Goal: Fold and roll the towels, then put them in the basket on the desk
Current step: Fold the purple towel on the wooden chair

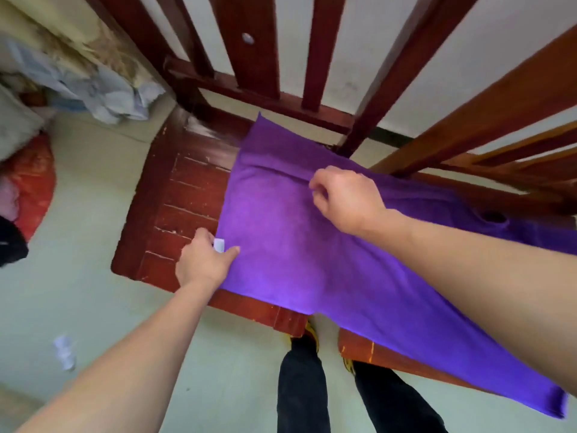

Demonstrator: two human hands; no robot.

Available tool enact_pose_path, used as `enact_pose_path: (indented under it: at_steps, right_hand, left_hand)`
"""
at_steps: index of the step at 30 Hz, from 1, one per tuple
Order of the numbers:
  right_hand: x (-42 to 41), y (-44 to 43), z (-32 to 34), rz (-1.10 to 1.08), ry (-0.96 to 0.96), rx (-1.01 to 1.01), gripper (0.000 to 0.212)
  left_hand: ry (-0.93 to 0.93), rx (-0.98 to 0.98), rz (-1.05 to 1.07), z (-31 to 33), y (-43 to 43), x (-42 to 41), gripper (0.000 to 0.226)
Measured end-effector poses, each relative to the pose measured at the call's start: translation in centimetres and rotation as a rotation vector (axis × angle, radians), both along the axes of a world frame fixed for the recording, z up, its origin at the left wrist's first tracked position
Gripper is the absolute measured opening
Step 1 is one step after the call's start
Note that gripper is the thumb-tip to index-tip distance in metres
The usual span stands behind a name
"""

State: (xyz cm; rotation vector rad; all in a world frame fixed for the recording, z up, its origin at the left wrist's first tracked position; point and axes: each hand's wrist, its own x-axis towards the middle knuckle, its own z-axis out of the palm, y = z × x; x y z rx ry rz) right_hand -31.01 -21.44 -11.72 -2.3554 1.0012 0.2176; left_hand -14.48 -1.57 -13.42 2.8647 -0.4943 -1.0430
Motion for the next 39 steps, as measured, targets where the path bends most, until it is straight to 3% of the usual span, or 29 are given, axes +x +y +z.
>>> enact_pose_path:
  at_steps: [6, 11, 19, 23, 26, 28, 31, 34, 39]
  right_hand:
    - [12.1, -2.3, -3.2, -0.034, 0.169, -0.076, 0.045]
    - [14.7, -3.1, -4.2, -0.067, 0.27, -0.23, 0.027]
    - [20.8, -0.6, -2.2, -0.018, 0.065, -0.194, 0.024]
    - [22.4, 0.5, -1.8, 0.091, -0.036, -0.187, 0.034]
    - [20.5, 2.3, -2.6, 0.313, -0.018, -0.231, 0.045]
    - [18.4, 3.2, -3.2, 0.364, 0.132, -0.19, 0.049]
    - [13.3, 3.8, -2.4, 0.227, 0.168, -0.128, 0.05]
    - [6.4, 4.5, -0.5, 0.083, 0.128, -0.091, 0.047]
    - [-9.4, 4.2, 2.8, -0.222, 0.32, -0.07, 0.035]
  left_hand:
    - [0.05, -0.112, 0.109, -1.9, 4.6, 1.2, 0.034]
    - [0.033, -0.24, 0.2, -2.2, 7.6, 3.6, 0.02]
    - [-0.068, -0.27, 0.281, -2.3, 10.8, 8.5, 0.001]
    - [-0.254, -0.188, 0.236, -2.0, 11.1, 10.0, 0.025]
    - [-0.363, -0.273, -0.096, -1.4, 10.4, 9.2, 0.026]
    - [-0.255, -0.236, -0.256, -1.3, 9.5, 8.3, 0.02]
    - [-0.121, -0.102, -0.289, -0.3, 7.9, 6.8, 0.032]
    - [-0.11, -0.149, -0.319, 1.8, 5.8, 4.6, 0.037]
    - [0.085, -0.216, -0.456, 5.6, 1.4, -4.5, 0.029]
